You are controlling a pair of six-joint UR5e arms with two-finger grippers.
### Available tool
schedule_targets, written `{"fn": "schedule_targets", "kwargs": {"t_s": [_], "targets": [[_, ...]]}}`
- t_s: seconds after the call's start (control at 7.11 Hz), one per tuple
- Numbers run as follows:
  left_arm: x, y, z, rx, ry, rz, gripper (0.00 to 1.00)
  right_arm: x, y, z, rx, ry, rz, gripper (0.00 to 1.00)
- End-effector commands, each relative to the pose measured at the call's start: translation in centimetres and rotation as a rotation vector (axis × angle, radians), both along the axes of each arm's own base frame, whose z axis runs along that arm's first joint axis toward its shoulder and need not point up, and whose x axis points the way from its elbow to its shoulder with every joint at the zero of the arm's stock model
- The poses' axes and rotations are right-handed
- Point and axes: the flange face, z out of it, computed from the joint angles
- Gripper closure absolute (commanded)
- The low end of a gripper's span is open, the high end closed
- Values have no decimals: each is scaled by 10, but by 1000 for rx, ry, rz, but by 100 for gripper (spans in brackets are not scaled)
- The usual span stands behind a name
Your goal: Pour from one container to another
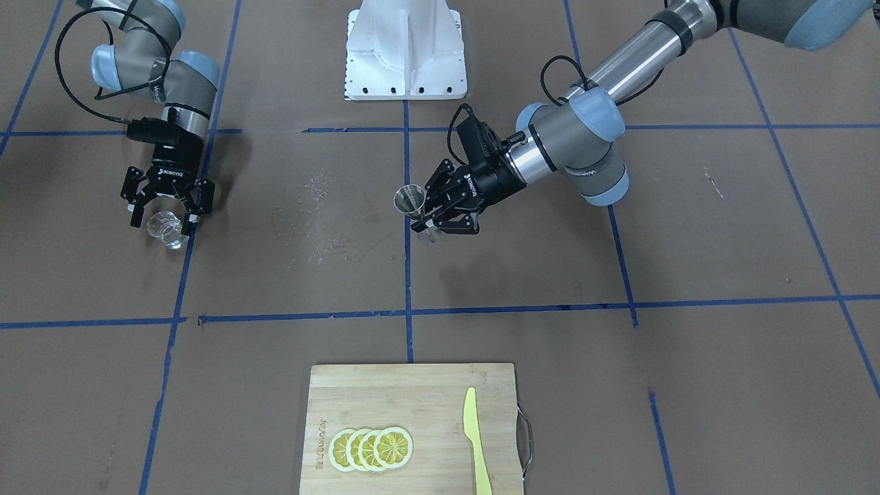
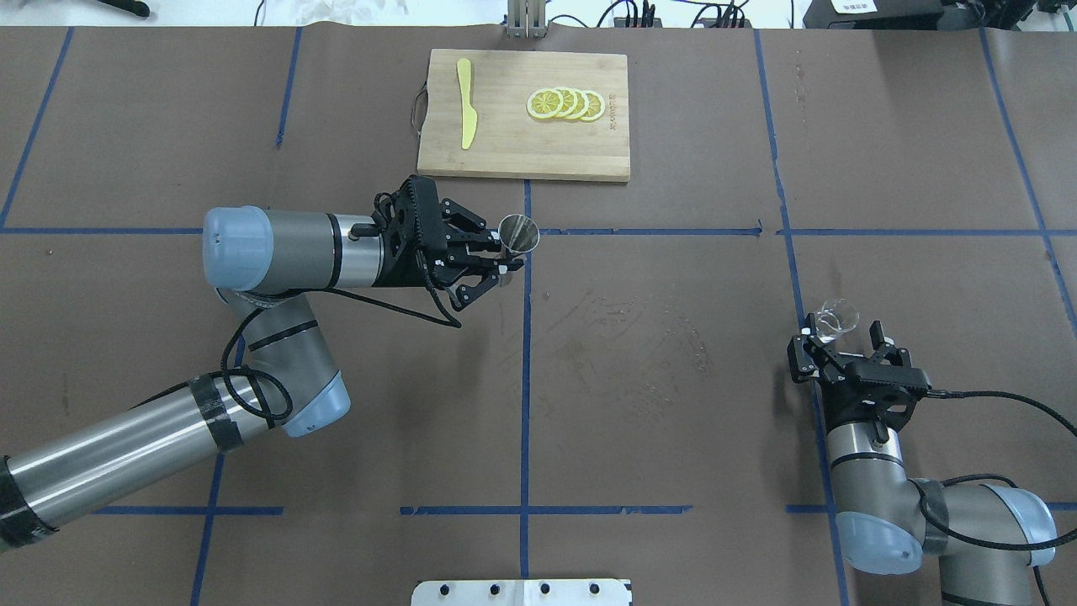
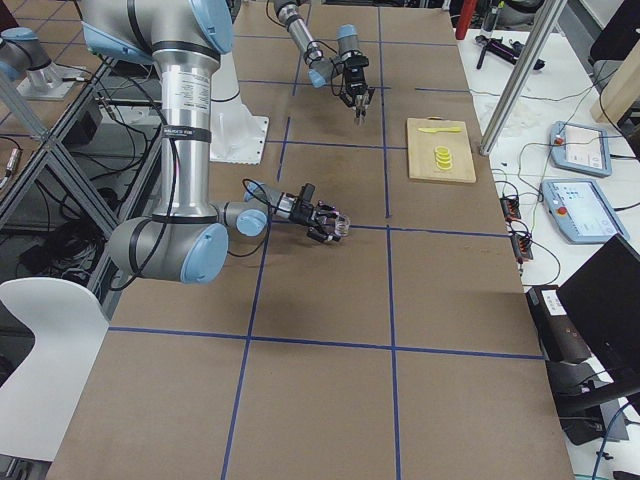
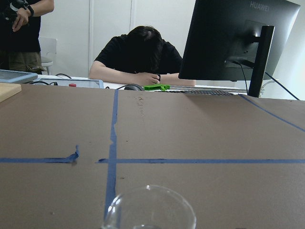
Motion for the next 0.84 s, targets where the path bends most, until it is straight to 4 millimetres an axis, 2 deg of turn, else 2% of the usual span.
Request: {"fn": "schedule_targets", "kwargs": {"t_s": [0.0,0.14,0.56,0.7], "targets": [[-1,0,0,1,1,-1,100,-2,0,-1,-1,-1,-2,34],[-1,0,0,1,1,-1,100,-2,0,-1,-2,-3,-3,56],[-1,0,-2,3,4,-1,100,-2,0,-1,-2,-3,-3,61],[-2,0,-1,3,4,-1,100,-2,0,-2,-1,-2,-4,80]]}}
